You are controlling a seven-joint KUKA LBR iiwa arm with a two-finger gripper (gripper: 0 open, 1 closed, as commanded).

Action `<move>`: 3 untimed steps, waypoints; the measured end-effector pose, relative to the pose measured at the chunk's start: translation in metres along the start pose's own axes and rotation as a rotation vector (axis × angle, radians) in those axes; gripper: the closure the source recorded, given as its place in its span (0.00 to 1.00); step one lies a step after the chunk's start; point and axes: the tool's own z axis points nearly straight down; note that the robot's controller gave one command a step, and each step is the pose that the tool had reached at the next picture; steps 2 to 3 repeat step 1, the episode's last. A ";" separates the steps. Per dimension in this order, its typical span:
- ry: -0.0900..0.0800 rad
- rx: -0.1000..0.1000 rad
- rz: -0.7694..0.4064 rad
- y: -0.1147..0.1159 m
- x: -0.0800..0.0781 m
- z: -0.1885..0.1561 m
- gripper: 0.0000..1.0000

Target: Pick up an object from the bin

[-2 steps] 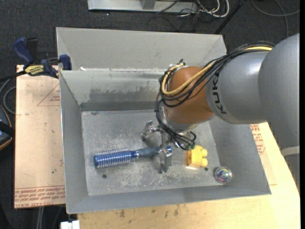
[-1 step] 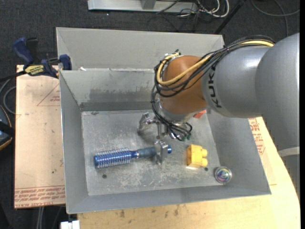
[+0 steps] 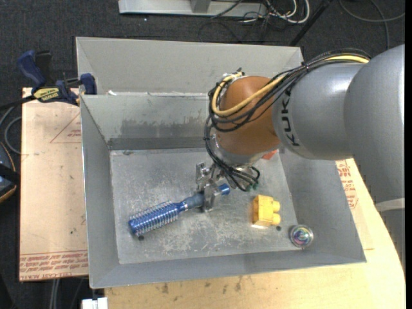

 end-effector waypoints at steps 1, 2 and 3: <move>-0.008 0.003 0.022 0.012 0.010 -0.119 1.00; -0.008 0.003 0.022 0.012 0.010 -0.119 1.00; -0.008 0.003 0.022 0.012 0.010 -0.119 1.00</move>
Offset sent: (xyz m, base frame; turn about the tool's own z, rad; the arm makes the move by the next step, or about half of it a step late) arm -0.0157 0.0068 0.1145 0.0226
